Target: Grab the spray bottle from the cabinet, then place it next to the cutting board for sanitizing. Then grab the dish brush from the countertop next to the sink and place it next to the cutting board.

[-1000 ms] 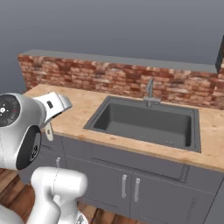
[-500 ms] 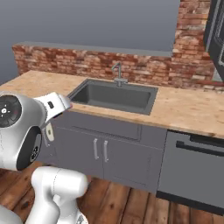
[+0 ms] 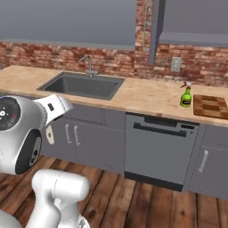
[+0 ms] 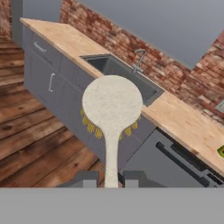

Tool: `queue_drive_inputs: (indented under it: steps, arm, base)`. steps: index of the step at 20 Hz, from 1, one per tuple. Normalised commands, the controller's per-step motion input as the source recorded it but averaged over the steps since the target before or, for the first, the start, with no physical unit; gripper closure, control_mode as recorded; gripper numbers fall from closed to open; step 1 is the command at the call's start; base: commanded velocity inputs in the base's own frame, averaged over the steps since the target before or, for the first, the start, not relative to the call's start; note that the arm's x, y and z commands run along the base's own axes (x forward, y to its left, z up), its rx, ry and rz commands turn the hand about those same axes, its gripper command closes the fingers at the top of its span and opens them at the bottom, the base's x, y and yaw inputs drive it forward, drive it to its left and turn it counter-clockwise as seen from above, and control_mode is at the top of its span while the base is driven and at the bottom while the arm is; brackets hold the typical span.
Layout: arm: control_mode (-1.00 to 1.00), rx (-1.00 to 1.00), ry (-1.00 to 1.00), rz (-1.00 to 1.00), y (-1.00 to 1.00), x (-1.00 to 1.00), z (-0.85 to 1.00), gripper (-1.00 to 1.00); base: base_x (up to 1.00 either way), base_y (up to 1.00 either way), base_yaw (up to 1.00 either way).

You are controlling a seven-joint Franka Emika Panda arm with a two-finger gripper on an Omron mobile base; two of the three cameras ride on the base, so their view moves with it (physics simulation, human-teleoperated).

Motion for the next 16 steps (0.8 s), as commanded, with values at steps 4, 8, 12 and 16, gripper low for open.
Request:
queue_drive_inputs:
  steps: [4,8,12,16]
  arm:
    - [1.0,0.0,0.0,0.0,0.0,0.0,0.0,1.0]
    - [1.0,0.0,0.0,0.0,0.0,0.0,0.0,1.0]
    - [1.0,0.0,0.0,0.0,0.0,0.0,0.0,1.0]
    - [1.0,0.0,0.0,0.0,0.0,0.0,0.0,1.0]
  base:
    - [0.03,-1.0,-0.01]
    - [0.04,-1.0,0.0]
    - [0.58,-1.0,0.0]
    - [0.96,-1.0,0.0]
